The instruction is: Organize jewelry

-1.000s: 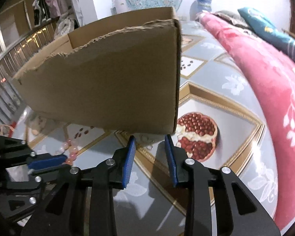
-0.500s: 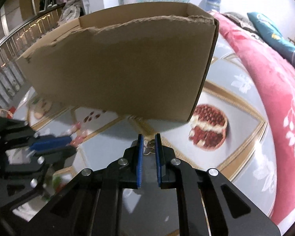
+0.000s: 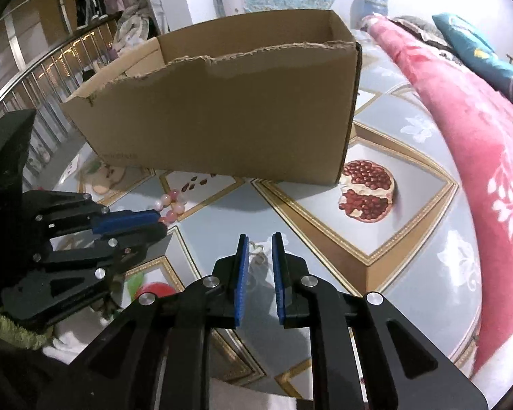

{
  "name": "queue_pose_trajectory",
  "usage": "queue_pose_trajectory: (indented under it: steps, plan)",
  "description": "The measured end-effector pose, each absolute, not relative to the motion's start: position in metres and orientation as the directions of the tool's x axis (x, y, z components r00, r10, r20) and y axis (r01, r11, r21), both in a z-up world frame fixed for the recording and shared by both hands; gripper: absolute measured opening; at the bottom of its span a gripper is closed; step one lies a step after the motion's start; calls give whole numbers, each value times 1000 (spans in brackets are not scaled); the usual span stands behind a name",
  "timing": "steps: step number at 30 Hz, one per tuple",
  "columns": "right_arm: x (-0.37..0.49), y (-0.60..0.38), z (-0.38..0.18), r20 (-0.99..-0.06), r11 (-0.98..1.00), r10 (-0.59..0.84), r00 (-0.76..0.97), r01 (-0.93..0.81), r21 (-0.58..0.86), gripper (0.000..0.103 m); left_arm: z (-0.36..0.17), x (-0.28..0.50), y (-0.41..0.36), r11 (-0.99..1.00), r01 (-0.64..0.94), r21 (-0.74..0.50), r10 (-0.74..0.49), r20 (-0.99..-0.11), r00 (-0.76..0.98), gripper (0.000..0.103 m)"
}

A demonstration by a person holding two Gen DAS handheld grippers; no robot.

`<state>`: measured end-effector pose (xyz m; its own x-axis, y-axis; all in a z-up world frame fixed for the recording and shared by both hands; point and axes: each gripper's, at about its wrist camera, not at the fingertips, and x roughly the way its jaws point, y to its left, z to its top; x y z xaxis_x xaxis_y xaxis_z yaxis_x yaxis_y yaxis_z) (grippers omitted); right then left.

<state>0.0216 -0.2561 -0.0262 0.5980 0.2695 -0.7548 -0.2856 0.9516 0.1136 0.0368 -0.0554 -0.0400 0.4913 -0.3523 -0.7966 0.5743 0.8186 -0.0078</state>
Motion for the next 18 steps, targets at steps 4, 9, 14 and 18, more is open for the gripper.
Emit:
queue_pose_trajectory:
  steps: [4, 9, 14, 18]
  plan:
    - [19, -252, -36, -769, 948, 285, 572, -289, 136, 18, -40, 37, -53, 821, 571, -11, -354, -795, 492, 10]
    - [21, -245, -39, -774, 939, 318, 547, -294, 178, 21, -39, 37, -52, 824, 566, -18, -355, -795, 492, 10]
    - [20, -243, -38, -770, 927, 355, 530, -308, 215, 21, -40, 37, -52, 824, 566, -18, -355, -795, 492, 10]
    - [20, -244, -38, -771, 928, 354, 530, -301, 219, 22, -40, 36, -52, 824, 566, -16, -354, -795, 493, 10]
